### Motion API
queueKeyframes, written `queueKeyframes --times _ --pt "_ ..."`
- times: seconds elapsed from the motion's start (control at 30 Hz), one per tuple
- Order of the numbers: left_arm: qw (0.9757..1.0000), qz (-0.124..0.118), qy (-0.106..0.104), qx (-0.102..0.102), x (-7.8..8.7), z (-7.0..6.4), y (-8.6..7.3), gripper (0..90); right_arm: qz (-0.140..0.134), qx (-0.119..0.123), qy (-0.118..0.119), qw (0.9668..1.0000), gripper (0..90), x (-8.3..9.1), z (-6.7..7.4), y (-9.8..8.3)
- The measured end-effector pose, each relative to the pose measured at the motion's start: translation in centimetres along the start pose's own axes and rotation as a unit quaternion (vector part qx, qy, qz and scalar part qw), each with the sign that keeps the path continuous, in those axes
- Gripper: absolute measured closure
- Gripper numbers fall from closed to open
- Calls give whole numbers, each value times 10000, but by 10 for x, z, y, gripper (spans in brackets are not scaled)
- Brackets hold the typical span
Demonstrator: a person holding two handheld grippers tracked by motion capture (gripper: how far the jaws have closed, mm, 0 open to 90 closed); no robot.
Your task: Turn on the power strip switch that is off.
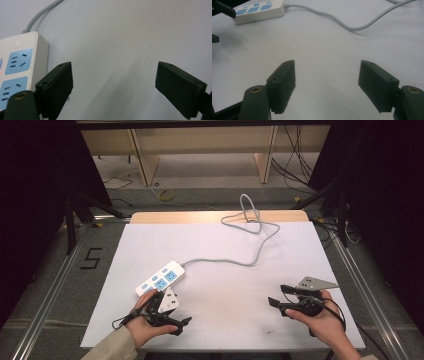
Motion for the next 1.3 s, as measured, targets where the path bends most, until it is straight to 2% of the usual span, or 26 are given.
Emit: queueKeyframes --times 0.13,0.27,0.37,0.57,0.63,0.67,0.7,0.73,0.8,0.83,0.87,0.9,0.97,1.07,1.2,1.3 --pt "10000 -40 33 59 -1 0 1 154 4 5 -4 10000 303 0 0 0" --pt "10000 -46 -16 39 -3 -1 4 179 26 22 -10 10000 303 -1 0 0" --pt "9999 -143 -87 -29 -4 -6 10 206 41 16 -6 10000 303 -1 1 -1" --pt "9993 -300 -197 -62 -5 -7 21 364 45 24 -5 10000 303 -2 1 -1" --pt "9992 -336 -225 -30 -4 -6 22 458 43 42 -2 10000 303 -3 1 -1" --pt "9991 -360 -238 -17 -4 -5 23 458 43 42 -2 10000 303 -3 1 -1" --pt "9991 -358 -214 5 -4 -3 25 550 73 42 -5 10000 303 -3 1 -1" --pt "9991 -350 -230 -1 -4 -2 25 585 76 41 -6 10000 303 -3 1 -1" --pt "9991 -380 -208 21 -4 -1 27 676 73 39 -5 10000 303 -3 1 -1" --pt "9992 -375 -160 24 -4 2 29 676 73 37 -5 10000 303 -3 1 -1" --pt "9993 -343 -115 30 -4 3 29 722 67 36 -6 10000 303 -4 1 -1" --pt "9994 -312 -20 116 -4 8 30 821 71 31 -7 10000 303 -4 2 -1" --pt "9993 -313 11 192 -5 11 32 879 74 34 -11 10000 303 -4 2 -1" --pt "9988 -370 50 308 -4 15 34 895 81 42 -8 10000 303 -3 1 -1" --pt "9986 -394 26 354 -5 16 36 896 74 41 -8 10000 303 -4 1 -1" --pt "9984 -340 43 452 -6 18 36 896 71 50 -3 10000 303 -4 2 -1"
Point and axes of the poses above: each handheld gripper's, and its own axes: x roughly backward along the jaws, y roughly out of its top, z roughly to its left, the point moved 9 cm from there along -x, roughly forward along the jaws, and after that the axes turned 12 degrees about -x, right-handed, at the moved point
